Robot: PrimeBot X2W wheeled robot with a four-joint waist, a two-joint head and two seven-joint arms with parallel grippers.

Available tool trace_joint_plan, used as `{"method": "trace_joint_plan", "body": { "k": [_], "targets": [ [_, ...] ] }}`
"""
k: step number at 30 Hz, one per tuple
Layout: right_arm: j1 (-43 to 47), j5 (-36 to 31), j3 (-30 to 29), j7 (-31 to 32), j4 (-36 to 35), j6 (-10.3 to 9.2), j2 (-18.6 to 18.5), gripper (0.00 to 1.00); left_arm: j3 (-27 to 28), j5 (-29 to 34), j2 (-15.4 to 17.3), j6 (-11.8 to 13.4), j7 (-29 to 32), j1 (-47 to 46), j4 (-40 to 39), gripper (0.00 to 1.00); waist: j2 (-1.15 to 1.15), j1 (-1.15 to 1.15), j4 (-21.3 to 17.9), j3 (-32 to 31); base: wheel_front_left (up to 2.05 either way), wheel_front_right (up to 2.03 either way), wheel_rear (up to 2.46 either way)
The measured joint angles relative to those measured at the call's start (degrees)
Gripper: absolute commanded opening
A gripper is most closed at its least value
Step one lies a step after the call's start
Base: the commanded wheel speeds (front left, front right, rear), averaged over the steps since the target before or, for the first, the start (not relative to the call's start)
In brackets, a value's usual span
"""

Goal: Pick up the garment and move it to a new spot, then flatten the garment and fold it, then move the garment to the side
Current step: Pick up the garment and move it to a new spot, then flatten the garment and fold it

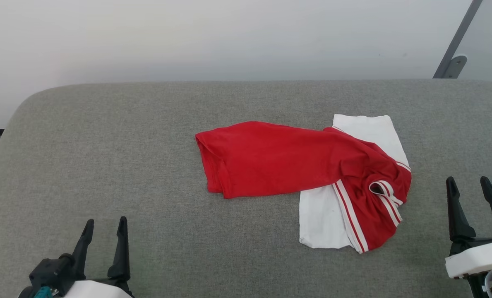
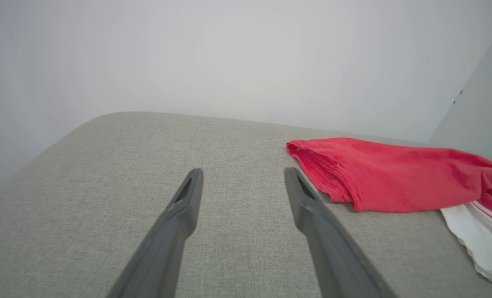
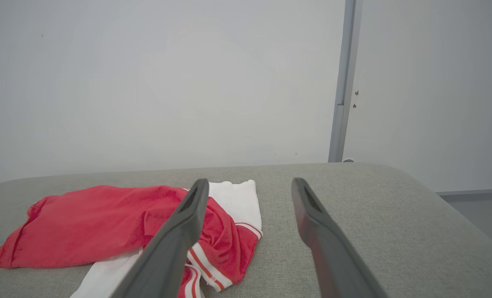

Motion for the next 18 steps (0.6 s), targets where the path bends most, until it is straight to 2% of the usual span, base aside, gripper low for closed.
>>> {"method": "trace_joint_plan", "body": {
  "k": [5, 12, 18],
  "targets": [
    [-0.1, -0.1, 0.1, 0.0, 0.0, 0.0, 0.1, 1.0, 1.4, 1.5, -1.8, -0.9, 0.0, 0.2, 0.1, 1.0, 0.0, 0.0, 0.0, 0.3, 0.0, 0.0, 0.0],
    [-0.3, -0.1, 0.2, 0.0, 0.1, 0.0, 0.1, 1.0, 2.4, 3.1, -2.6, -1.2, 0.0, 0.2, -0.1, 1.0, 0.0, 0.0, -0.1, 0.3, 0.0, 0.0, 0.0],
    [-1.2, 0.0, 0.8, 0.0, 0.4, 0.0, 0.2, 1.0, 0.8, 3.5, -3.0, -1.2, 0.0, 0.0, -0.4, 1.0, 0.0, 0.0, -0.6, 0.7, 0.0, 0.0, 0.0]
  ]
}}
